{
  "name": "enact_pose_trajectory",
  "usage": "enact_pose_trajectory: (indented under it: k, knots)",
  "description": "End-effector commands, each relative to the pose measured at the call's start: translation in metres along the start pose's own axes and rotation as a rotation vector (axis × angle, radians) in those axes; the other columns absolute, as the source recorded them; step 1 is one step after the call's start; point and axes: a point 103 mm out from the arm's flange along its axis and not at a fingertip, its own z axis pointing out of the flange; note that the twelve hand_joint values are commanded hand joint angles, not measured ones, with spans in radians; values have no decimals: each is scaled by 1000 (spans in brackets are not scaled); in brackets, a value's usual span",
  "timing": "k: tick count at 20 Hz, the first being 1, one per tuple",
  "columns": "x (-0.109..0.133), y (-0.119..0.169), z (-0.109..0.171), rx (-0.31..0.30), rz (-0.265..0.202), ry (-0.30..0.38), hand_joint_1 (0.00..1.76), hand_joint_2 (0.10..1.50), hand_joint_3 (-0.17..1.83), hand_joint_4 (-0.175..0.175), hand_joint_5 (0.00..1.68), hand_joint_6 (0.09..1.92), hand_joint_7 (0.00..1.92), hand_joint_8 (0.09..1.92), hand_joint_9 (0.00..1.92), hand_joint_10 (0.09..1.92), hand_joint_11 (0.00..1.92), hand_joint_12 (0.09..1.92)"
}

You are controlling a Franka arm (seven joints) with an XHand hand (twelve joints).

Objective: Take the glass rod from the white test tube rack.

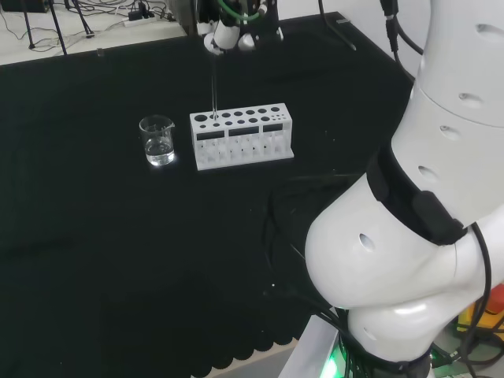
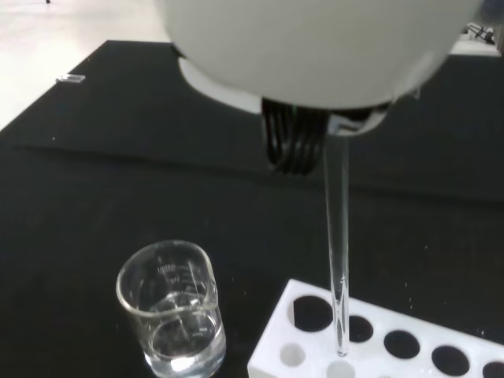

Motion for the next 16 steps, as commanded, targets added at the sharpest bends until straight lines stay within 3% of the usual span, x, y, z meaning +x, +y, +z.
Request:
enact_pose_trajectory:
  k: [1, 16]
  knots:
    - [15, -9, -56, -42, -19, -20, 1350, 371, 1080, -175, 1341, 617, 1517, 624, 1882, 153, 1737, 420]
    - [17, -14, -67, -71, -34, -23, 1350, 365, 1086, -175, 1348, 609, 1521, 621, 1888, 162, 1748, 417]
